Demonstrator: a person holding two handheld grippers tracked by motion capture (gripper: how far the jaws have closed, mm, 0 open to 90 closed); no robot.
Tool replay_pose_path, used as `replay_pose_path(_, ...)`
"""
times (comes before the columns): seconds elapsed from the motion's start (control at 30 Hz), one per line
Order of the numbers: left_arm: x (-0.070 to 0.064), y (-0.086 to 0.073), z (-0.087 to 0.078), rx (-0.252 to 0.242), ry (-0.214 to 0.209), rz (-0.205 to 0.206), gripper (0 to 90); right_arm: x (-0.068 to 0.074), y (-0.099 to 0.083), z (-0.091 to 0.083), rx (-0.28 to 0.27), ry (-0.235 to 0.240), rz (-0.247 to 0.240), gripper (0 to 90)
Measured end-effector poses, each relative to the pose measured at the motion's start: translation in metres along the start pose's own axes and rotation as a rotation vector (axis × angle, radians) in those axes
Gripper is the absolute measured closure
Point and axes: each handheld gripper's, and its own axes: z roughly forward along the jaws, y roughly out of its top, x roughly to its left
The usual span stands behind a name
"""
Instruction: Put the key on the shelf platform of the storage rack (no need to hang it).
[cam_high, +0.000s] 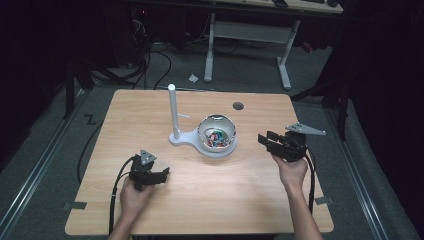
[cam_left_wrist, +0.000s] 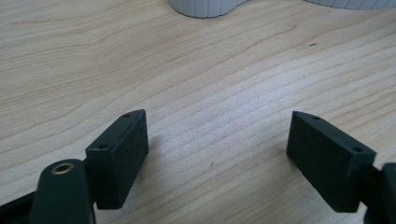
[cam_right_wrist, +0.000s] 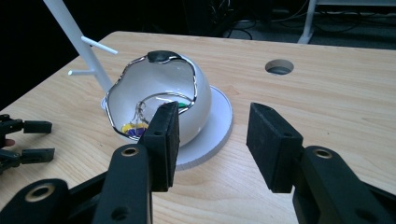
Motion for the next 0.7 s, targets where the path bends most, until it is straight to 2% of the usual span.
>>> replay_pose_path(0.43, 0.0, 0.0, 0.0, 0.001, 0.004, -0.007, 21.1, -0.009, -0.018, -0.018, -0.005, -0.019, 0.019, 54.1)
replay_pose_path(0.7, -0.001, 0.0, 0.0, 0.001, 0.004, -0.008, 21.1, -0.012, -0.031, -0.023, -0.03, -0.016, 0.055, 53.9)
